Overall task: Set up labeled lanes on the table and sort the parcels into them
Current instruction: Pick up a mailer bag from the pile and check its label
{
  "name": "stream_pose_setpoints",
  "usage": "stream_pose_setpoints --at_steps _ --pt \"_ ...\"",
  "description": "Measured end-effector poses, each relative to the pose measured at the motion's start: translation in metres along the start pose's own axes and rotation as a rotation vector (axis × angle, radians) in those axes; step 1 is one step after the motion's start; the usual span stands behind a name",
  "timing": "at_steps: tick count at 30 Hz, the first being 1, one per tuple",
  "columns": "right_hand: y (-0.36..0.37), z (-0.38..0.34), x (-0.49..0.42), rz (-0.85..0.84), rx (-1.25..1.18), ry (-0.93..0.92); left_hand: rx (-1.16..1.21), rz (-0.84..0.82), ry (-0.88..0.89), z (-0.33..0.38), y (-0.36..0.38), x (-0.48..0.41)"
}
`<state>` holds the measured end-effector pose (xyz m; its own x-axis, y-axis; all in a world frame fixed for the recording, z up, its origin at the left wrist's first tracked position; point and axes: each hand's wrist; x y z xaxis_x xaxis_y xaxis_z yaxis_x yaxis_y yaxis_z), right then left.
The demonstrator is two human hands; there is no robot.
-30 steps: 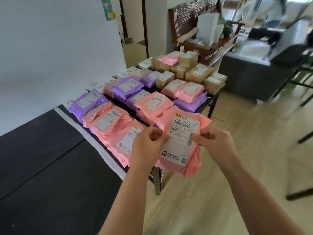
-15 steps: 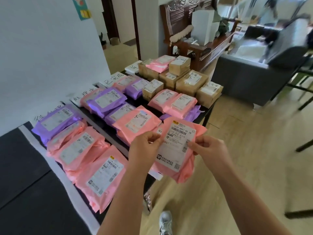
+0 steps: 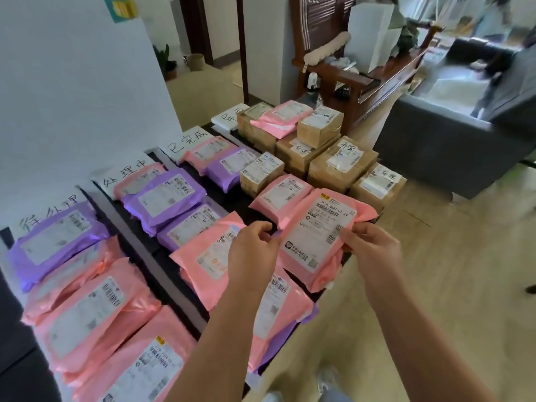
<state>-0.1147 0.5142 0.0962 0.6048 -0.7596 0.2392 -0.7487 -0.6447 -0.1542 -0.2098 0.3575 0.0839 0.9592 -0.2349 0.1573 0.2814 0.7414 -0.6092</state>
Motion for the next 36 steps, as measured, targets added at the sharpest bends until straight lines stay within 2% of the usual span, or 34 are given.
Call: stream_pose_setpoints --at_steps 14,21,24,26,29,32,34,36 --pt "0.085 0.009 -0.210 -0.242 0.051 0.256 -0.089 0.126 -0.336 0.011 0.095 -0.119" --pt "0.111 0.025 -0.268 -0.334 0.107 0.381 -0.187 0.092 -0.369 0.018 0.113 -0.160" --pt "0.113 0.033 -0.275 -0.407 0.264 0.383 -0.252 0.071 -0.379 0.015 0.117 -0.167" --pt "0.109 0.034 -0.275 -0.455 0.477 0.283 -0.280 0.069 -0.384 0.011 0.118 -0.168" --pt "0.096 0.030 -0.273 -0.471 0.770 -0.037 -0.264 0.059 -0.350 0.004 0.123 -0.168" --pt "0.090 0.027 -0.273 -0.485 0.907 -0.392 -0.289 0.058 -0.293 -0.003 0.128 -0.166" --pt "0.092 0.027 -0.276 -0.581 0.995 -0.611 -0.332 0.067 -0.244 -0.007 0.130 -0.166" --pt "0.098 0.026 -0.280 -0.686 1.100 -0.689 -0.385 0.053 -0.209 -0.011 0.130 -0.168"
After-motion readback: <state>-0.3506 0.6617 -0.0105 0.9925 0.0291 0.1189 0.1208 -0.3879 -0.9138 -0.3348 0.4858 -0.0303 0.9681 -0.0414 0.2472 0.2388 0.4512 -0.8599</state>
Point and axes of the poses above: each hand's wrist, its own x-axis away from the middle knuckle, its own y-axis out of the palm, z = x × y, and after that the axes turned 2 degrees about -y, right-handed
